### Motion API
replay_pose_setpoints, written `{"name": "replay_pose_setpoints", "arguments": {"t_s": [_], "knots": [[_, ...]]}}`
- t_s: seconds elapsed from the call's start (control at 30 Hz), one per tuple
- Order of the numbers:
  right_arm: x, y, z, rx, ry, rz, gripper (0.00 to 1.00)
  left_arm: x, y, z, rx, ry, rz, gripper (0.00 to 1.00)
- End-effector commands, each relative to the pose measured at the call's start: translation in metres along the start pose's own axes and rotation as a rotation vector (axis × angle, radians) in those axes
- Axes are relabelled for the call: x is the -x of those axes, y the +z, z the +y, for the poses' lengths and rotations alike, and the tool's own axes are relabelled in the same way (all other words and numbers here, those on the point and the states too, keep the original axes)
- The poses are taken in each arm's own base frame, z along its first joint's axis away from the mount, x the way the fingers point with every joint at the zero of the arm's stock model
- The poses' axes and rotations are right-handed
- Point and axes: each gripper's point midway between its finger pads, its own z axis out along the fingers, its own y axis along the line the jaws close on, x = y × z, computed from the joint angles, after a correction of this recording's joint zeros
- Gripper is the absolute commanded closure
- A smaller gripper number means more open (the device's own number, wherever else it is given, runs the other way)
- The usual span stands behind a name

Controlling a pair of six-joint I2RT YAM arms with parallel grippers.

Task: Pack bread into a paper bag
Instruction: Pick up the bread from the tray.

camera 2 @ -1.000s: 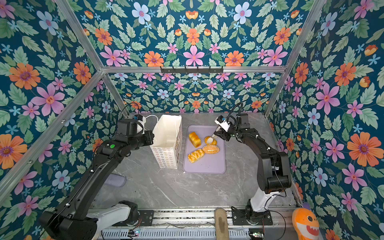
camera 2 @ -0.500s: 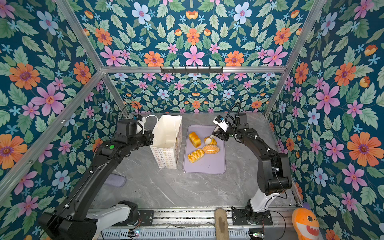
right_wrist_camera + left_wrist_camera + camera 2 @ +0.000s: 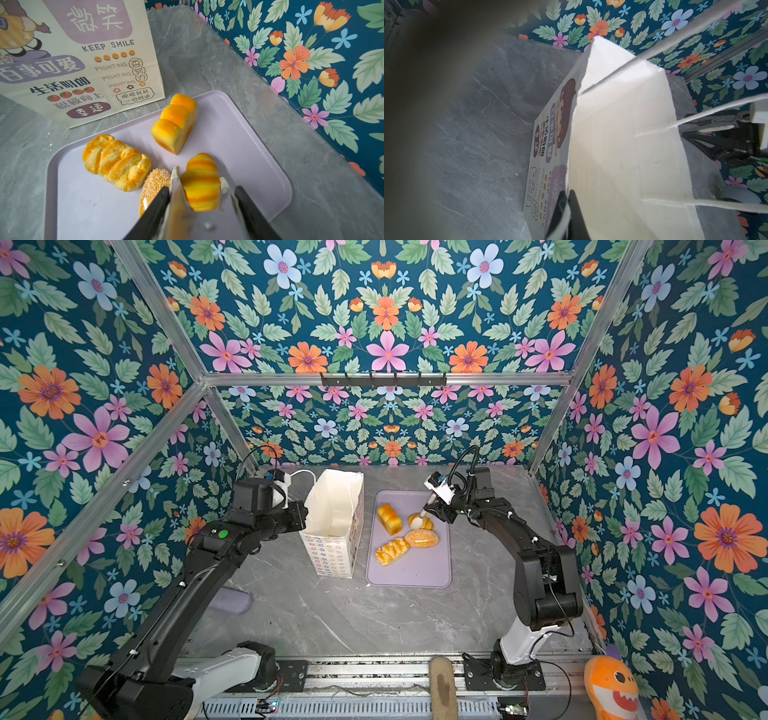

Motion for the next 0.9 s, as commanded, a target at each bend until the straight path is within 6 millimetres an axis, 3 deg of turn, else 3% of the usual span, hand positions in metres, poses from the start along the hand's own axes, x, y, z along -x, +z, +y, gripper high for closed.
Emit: {"name": "replay_pose_setpoints", "arguments": {"t_s": [0.0,0.53,0.83,0.87], "knots": [[0.001,0.003,-0.004,-0.011,-0.003,-0.005,0.50,0.006,-0.002,-0.003,-0.014,0.010,-0.021,1.00],[-0.014,0.010,-0.005,-0.020,0.004,0.022,0.57,0.008,-0.001,-0.005,-0.019,0.013,-0.023,1.00],[0.009,-0.003,-0.002,-0.015,-0.001,-0.028,0.66,0.006,0.000,-0.004,-0.018,0.013,-0.019,1.00],[0.023,-0.013,0.000,-0.026,-0.020,-0.052,0.66,0.006,0.000,-0.004,-0.019,0.011,-0.020,1.00]]}}
